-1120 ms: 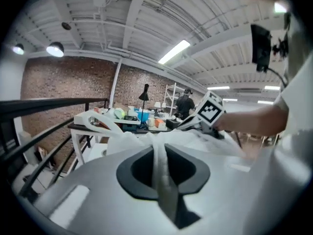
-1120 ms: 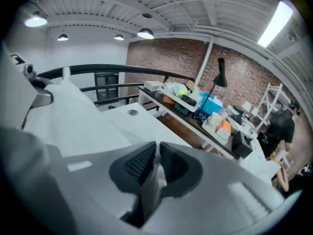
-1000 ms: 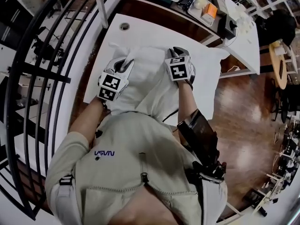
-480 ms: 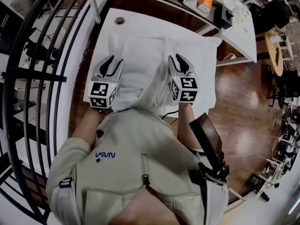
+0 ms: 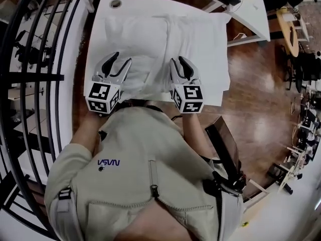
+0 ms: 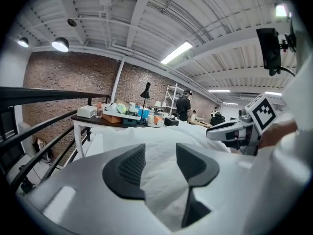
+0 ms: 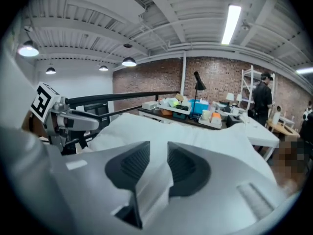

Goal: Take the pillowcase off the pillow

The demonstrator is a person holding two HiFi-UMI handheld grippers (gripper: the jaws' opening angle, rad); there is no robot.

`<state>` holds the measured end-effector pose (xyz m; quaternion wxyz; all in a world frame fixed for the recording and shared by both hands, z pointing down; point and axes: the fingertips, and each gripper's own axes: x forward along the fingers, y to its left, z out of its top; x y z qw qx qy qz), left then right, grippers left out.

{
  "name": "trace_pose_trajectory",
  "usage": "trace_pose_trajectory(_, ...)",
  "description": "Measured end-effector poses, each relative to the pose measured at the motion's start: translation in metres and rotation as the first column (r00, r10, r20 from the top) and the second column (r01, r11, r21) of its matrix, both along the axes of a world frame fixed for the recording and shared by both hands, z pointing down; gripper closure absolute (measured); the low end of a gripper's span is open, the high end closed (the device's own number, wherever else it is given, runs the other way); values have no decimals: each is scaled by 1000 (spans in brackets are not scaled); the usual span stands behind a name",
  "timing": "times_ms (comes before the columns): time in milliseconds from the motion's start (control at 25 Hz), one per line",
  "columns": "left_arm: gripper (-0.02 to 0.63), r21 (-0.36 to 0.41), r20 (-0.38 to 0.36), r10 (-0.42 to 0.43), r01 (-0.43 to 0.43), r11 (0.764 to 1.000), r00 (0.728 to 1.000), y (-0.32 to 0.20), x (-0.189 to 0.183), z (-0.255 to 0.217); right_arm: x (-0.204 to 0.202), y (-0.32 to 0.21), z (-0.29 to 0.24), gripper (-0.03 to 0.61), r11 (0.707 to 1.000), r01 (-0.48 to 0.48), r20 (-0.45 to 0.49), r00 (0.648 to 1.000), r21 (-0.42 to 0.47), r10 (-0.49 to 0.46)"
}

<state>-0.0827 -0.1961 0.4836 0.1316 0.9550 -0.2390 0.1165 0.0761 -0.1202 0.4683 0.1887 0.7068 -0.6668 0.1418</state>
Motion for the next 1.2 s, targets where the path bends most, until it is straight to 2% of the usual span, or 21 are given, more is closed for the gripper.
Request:
trace_pose_trajectory(160, 402, -12, 40, -38, 38, 999, 998, 32, -8, 8, -13, 22, 2, 477, 998, 40, 18, 999, 39, -40)
trace_pose_trajectory(320, 381, -17, 120, -60, 62, 998, 991, 70, -16, 21, -33, 42, 0, 477, 989, 124, 36, 991, 77, -127)
trace_pose_trajectory(560, 357, 12, 211, -136, 137, 991, 968, 103, -33, 44, -64, 72, 19, 477, 961, 268, 15, 963, 64, -269)
trace_pose_trajectory(720, 340, 29, 292, -97, 93, 995, 951, 112, -41, 68, -88, 87, 36, 477, 955, 296, 50, 954, 27, -297)
trace_pose_trajectory(880, 322, 4, 380, -10, 9, 1000, 925, 112, -37, 100, -103, 91, 59, 477, 954, 291, 49, 956, -76, -288)
trace_pose_trajectory(960, 347, -1, 425, 30, -33, 999, 905, 115, -34, 106, -110, 94, 73, 472, 953, 274, 64, 961, -132, -267)
trace_pose_trajectory(1040, 404, 14, 450, 59, -73, 997, 891, 116, -29, 108, -117, 94, 87, 460, 948, 264, 71, 964, -178, -255)
trace_pose_trajectory(1200, 544, 46, 438, 95, -128, 991, 894, 115, -22, 99, -130, 86, 114, 428, 933, 258, 42, 966, -251, -255)
